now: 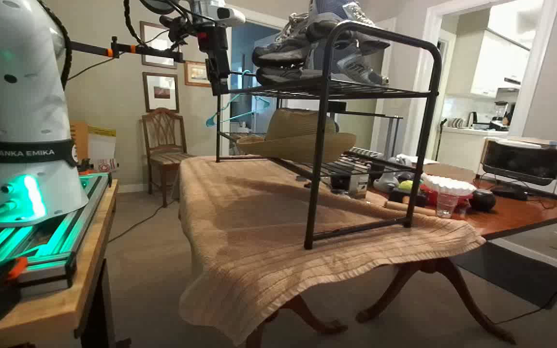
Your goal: Unstack the two pairs of sneakers.
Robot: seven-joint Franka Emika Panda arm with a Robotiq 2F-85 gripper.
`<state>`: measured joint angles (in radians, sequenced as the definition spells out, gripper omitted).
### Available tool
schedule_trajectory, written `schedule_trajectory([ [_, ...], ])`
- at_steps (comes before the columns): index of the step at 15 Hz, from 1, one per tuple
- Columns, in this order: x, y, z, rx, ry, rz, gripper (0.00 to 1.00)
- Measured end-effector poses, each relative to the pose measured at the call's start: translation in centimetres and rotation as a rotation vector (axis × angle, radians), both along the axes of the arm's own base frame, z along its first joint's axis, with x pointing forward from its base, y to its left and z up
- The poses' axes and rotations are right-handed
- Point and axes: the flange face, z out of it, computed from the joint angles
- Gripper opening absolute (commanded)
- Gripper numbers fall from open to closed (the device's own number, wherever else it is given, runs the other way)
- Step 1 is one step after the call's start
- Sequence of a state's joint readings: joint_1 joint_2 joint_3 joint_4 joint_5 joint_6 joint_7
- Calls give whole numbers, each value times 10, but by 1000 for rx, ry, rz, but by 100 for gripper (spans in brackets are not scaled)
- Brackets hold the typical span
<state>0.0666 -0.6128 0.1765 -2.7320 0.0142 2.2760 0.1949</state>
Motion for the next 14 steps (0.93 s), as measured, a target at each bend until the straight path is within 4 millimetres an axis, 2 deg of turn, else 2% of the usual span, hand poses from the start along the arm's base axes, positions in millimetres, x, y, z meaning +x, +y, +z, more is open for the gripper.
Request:
schedule_trajectory([
  [14,-1,-3,-5,-30,4,12,100],
])
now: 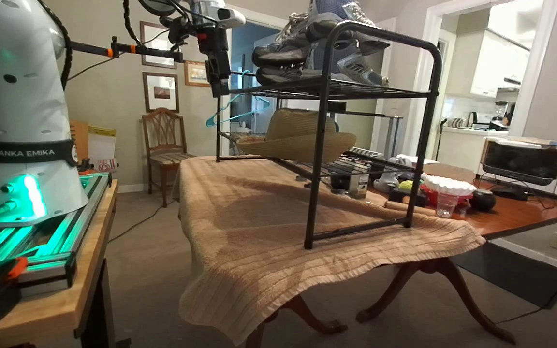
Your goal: Unstack the two pairs of sneakers.
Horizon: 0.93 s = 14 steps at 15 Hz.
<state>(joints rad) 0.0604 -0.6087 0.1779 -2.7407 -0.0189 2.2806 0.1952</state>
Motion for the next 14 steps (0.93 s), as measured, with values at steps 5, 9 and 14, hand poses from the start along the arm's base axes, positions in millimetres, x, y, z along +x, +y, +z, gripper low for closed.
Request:
schedule_trajectory([
  [5,12,2,-10,-29,-60,42,100],
  [9,27,-4,-15,-54,-142,41,100],
  [14,30,-21,-33,-71,-87,-16,100],
])
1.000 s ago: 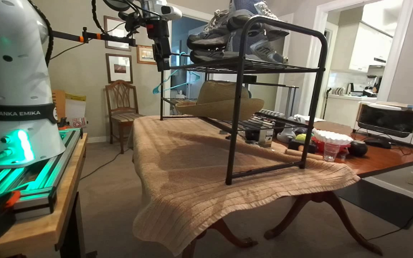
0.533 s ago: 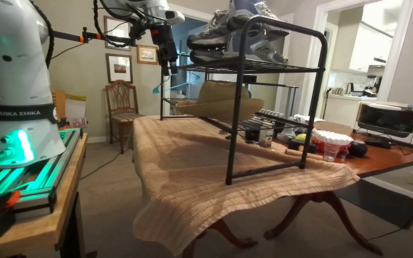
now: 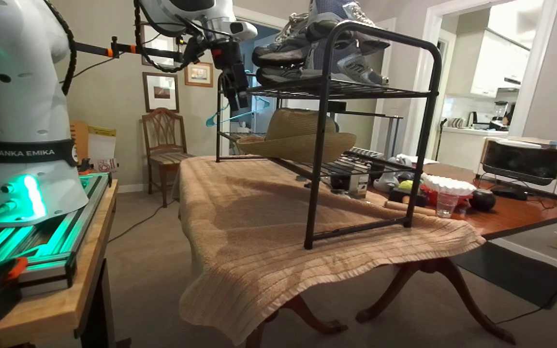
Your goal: Unstack the two pairs of sneakers.
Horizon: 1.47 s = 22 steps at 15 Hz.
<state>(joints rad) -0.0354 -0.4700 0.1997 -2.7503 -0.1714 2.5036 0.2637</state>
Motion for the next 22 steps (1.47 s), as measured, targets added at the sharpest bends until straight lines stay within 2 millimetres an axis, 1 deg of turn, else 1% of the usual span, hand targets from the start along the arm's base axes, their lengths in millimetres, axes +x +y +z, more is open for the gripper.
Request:
schedule_trajectory([
  [4,-3,-11,-16,-16,78,-62,100],
  [8,-1,-31,-28,-81,98,-114,100],
  [10,0,-38,-32,-97,105,-120,100],
  [22,6,-39,-34,-62,86,-90,100],
])
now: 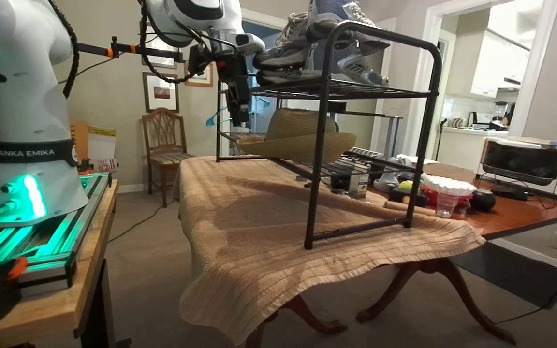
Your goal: Unstack the two pairs of sneakers.
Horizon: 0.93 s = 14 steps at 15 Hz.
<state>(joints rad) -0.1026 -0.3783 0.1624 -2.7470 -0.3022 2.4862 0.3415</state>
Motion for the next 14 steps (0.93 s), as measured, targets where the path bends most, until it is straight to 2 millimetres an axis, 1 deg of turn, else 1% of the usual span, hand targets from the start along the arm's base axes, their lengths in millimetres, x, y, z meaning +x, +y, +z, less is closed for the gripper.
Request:
schedule_trajectory([
  [4,1,8,9,-4,-19,22,100],
  [7,-5,14,15,-22,1,26,100],
  [10,-13,12,22,-48,33,-1,100],
  [14,-19,12,35,-61,25,-10,100],
])
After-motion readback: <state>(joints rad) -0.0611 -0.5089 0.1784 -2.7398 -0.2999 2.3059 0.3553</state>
